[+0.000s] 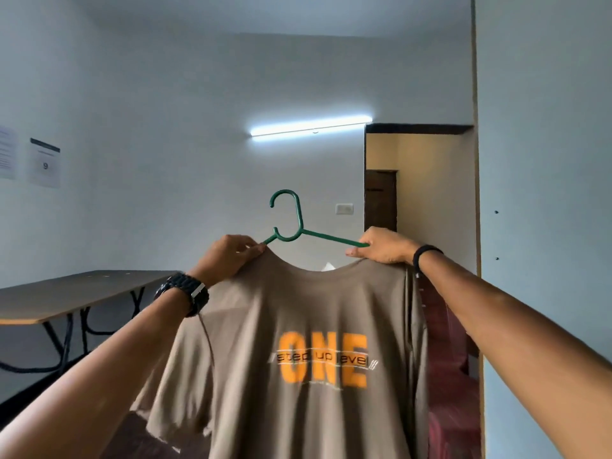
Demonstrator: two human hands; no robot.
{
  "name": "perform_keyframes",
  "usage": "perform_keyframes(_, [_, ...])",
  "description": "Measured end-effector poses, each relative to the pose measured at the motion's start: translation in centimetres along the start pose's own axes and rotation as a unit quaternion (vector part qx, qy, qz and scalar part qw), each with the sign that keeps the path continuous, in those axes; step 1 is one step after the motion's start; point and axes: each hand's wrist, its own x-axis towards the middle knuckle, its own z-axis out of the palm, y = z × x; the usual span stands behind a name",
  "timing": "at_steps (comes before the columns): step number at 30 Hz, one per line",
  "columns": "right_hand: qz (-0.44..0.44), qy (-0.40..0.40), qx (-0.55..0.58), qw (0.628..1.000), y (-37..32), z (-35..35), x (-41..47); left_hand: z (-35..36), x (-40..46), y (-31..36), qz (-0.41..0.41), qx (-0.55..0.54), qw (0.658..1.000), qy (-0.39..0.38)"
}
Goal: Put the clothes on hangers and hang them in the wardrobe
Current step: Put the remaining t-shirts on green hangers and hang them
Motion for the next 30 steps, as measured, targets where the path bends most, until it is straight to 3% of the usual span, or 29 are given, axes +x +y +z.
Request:
perform_keyframes(3, [0.009, 0.034, -0.005, 0.999, 0.5, -0.5, 0.1, -0.3, -1.0, -1.1, -0.003, -0.029, 0.999, 0.039])
perform_keyframes(7, [-0.019, 0.1, 0.0, 0.995, -0.2, -0.9, 0.2, -0.1, -3.2, -1.3, 0.003, -0.074, 0.977, 0.199])
perform_keyframes(11, [-0.034, 0.152, 0.018, 0.988, -0.8, -0.5, 0.3, 0.9, -5.3, -2.7, 0.025, -0.002, 0.967, 0.252])
perform_keyframes(13, [-0.03, 0.147, 0.03, 0.988, -0.9, -0.3, 0.1, 1.0, -5.9, -2.9, -0.003, -0.009, 0.976, 0.218])
perform_keyframes(18, [-0.022, 0.095, 0.064, 0.993, -0.9, -0.4, -0.1, -0.5, -3.0, 0.1, -0.03, -0.064, 0.996, 0.044])
perform_keyframes(21, [-0.023, 0.082, 0.101, 0.991, -1.2, -0.4, -0.2, -1.1, -0.5, 2.0, -0.022, -0.04, 0.998, -0.039])
perform_keyframes(25, [-0.017, -0.017, 0.207, 0.978, -0.6, -1.1, -1.2, -1.5, 0.5, 2.9, -0.015, -0.021, 0.998, -0.052])
perform_keyframes(30, [0.099, -0.11, 0.285, 0.947, -0.3, -1.9, -1.7, -2.0, 0.5, 3.9, -0.01, -0.018, 0.995, -0.094])
